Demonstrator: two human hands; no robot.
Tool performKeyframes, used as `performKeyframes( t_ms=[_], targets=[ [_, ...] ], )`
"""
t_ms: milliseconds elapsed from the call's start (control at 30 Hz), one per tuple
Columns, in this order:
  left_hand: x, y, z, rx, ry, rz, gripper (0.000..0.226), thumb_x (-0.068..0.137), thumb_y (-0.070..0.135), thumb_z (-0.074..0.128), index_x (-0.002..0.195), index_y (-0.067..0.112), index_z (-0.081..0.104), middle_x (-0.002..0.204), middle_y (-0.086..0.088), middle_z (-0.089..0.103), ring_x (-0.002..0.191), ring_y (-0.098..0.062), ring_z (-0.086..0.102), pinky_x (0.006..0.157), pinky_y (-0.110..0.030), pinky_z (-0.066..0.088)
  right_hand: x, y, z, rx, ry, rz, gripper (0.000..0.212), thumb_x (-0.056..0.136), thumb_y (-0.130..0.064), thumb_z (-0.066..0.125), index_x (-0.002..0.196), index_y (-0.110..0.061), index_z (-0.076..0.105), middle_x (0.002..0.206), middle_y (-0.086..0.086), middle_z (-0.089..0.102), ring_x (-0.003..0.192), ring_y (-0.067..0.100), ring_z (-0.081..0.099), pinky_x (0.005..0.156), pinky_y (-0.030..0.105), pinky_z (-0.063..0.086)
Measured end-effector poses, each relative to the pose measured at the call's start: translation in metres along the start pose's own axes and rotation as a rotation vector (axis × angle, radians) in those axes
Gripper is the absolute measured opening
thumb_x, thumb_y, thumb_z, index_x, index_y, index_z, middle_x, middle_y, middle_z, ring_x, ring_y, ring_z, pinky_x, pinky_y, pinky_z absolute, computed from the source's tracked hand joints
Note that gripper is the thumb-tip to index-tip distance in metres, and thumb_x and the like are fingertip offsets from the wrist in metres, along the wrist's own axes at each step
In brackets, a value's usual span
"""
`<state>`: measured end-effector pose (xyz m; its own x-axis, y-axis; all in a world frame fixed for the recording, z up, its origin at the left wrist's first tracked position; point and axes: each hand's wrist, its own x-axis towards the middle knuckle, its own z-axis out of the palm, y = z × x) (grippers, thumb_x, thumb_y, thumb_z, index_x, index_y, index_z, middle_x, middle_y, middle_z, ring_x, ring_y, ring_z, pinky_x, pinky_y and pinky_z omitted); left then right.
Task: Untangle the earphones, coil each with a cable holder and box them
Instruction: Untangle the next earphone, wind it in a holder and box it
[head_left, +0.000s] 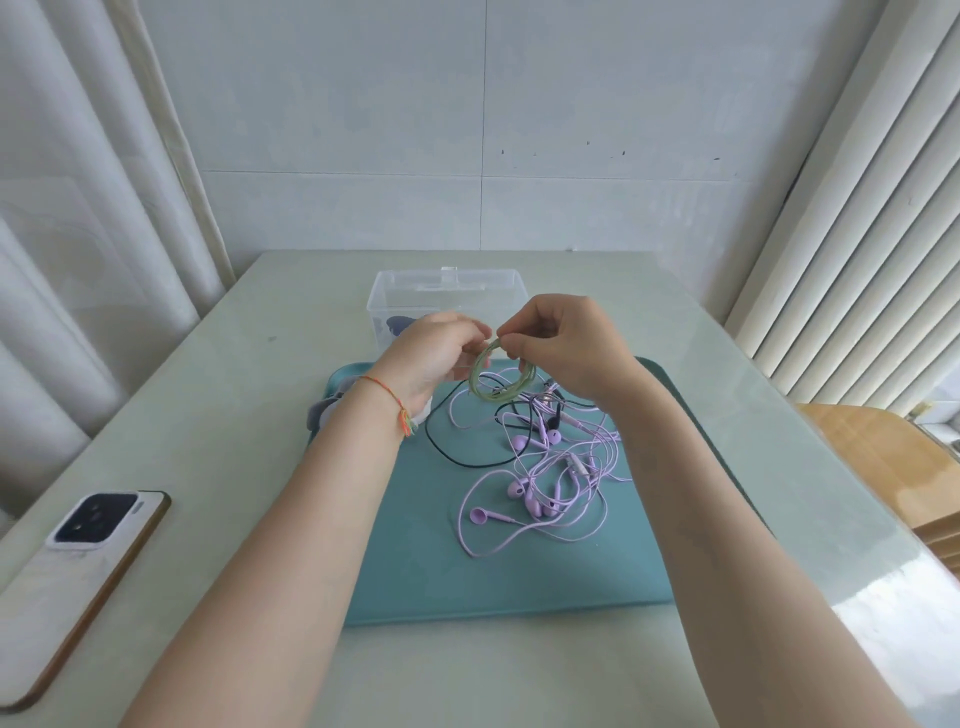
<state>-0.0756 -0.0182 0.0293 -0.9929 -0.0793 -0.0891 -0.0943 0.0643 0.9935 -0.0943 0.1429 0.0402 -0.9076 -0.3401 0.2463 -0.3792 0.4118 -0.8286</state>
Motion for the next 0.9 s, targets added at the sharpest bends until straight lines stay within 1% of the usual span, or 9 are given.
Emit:
performKeyframes(
  t_ms=[100, 200, 433, 533, 600, 667, 700, 800, 900],
  targets=[
    [0.000, -0.002, -0.024, 0.566, 0.185, 0.112, 0.023, 0.089, 0.007, 0.048, 0.083, 0.015, 0.068, 0.084, 0.002, 0.063, 0.079, -0.014, 0.057, 0.069, -0.025, 0.041, 0.000, -0.003, 0.008, -0.003, -0.004, 0.012, 0.007, 0.083, -0.006, 0.070, 0.082, -0.013, 0.070, 0.078, 0.008, 0.073, 0.063, 0.013, 0.065, 0.069, 0.027, 0.055],
    [-0.005, -0.016, -0.049, 1.048, 0.281, 0.148, 0.027, 0.087, 0.012, 0.046, 0.087, 0.012, 0.074, 0.094, -0.006, 0.070, 0.094, -0.029, 0.061, 0.080, -0.035, 0.051, 0.000, -0.007, 0.014, -0.010, -0.005, 0.013, 0.005, 0.083, -0.006, 0.070, 0.084, -0.012, 0.070, 0.080, 0.009, 0.073, 0.068, 0.016, 0.066, 0.072, 0.030, 0.055],
    [-0.010, -0.037, -0.044, 1.300, 0.042, -0.016, 0.023, 0.082, 0.015, 0.058, 0.102, 0.014, 0.070, 0.103, -0.005, 0.070, 0.099, -0.027, 0.063, 0.087, -0.031, 0.051, -0.001, -0.013, 0.029, -0.026, -0.010, 0.027, 0.011, 0.084, -0.007, 0.068, 0.080, -0.018, 0.068, 0.080, 0.006, 0.073, 0.069, 0.013, 0.066, 0.071, 0.027, 0.055],
    [-0.004, -0.045, -0.043, 1.302, 0.002, -0.023, 0.027, 0.083, 0.011, 0.058, 0.109, 0.013, 0.061, 0.107, -0.005, 0.067, 0.102, -0.029, 0.062, 0.086, -0.034, 0.049, -0.003, -0.010, 0.034, -0.037, -0.014, 0.048, 0.006, 0.084, -0.008, 0.068, 0.084, -0.014, 0.069, 0.081, 0.007, 0.073, 0.070, 0.016, 0.067, 0.072, 0.030, 0.055],
    [-0.001, -0.044, -0.045, 1.217, 0.010, 0.019, 0.043, 0.086, 0.016, 0.061, 0.127, 0.015, 0.050, 0.119, -0.007, 0.061, 0.109, -0.029, 0.058, 0.088, -0.034, 0.047, -0.003, -0.008, 0.032, -0.033, -0.004, 0.050, 0.006, 0.083, -0.008, 0.069, 0.085, -0.014, 0.070, 0.080, 0.005, 0.073, 0.071, 0.017, 0.068, 0.071, 0.029, 0.055],
    [0.000, -0.039, -0.048, 1.038, 0.032, 0.073, 0.060, 0.081, 0.019, 0.070, 0.136, 0.019, 0.046, 0.124, -0.005, 0.060, 0.112, -0.028, 0.057, 0.093, -0.035, 0.046, -0.004, -0.008, 0.028, 0.014, 0.001, 0.053, 0.006, 0.084, -0.007, 0.069, 0.085, -0.013, 0.070, 0.076, 0.002, 0.072, 0.067, 0.012, 0.066, 0.066, 0.022, 0.052],
    [0.000, -0.035, -0.049, 0.938, 0.049, 0.116, 0.060, 0.077, 0.018, 0.074, 0.133, 0.019, 0.051, 0.120, -0.004, 0.063, 0.109, -0.027, 0.058, 0.093, -0.035, 0.047, -0.005, -0.008, 0.024, 0.062, -0.005, 0.055, 0.006, 0.084, -0.006, 0.068, 0.086, -0.010, 0.070, 0.074, 0.002, 0.071, 0.065, 0.010, 0.064, 0.065, 0.019, 0.050],
    [-0.002, -0.026, -0.048, 0.685, 0.036, 0.270, 0.032, 0.072, 0.020, 0.080, 0.100, 0.012, 0.068, 0.086, 0.002, 0.064, 0.081, -0.020, 0.058, 0.079, -0.034, 0.048, -0.007, -0.010, 0.016, 0.334, -0.033, 0.074, 0.004, 0.085, 0.000, 0.066, 0.086, -0.004, 0.069, 0.071, 0.004, 0.069, 0.065, 0.013, 0.062, 0.068, 0.021, 0.051],
    [-0.009, -0.021, -0.044, 0.507, -0.079, 0.355, 0.037, 0.068, 0.028, 0.080, 0.100, 0.014, 0.067, 0.085, 0.006, 0.064, 0.077, -0.012, 0.055, 0.084, -0.038, 0.050, -0.006, -0.011, 0.012, 0.565, -0.073, 0.091, 0.008, 0.087, 0.002, 0.063, 0.084, -0.005, 0.067, 0.070, 0.006, 0.067, 0.066, 0.017, 0.061, 0.072, 0.026, 0.053]
  ],
)
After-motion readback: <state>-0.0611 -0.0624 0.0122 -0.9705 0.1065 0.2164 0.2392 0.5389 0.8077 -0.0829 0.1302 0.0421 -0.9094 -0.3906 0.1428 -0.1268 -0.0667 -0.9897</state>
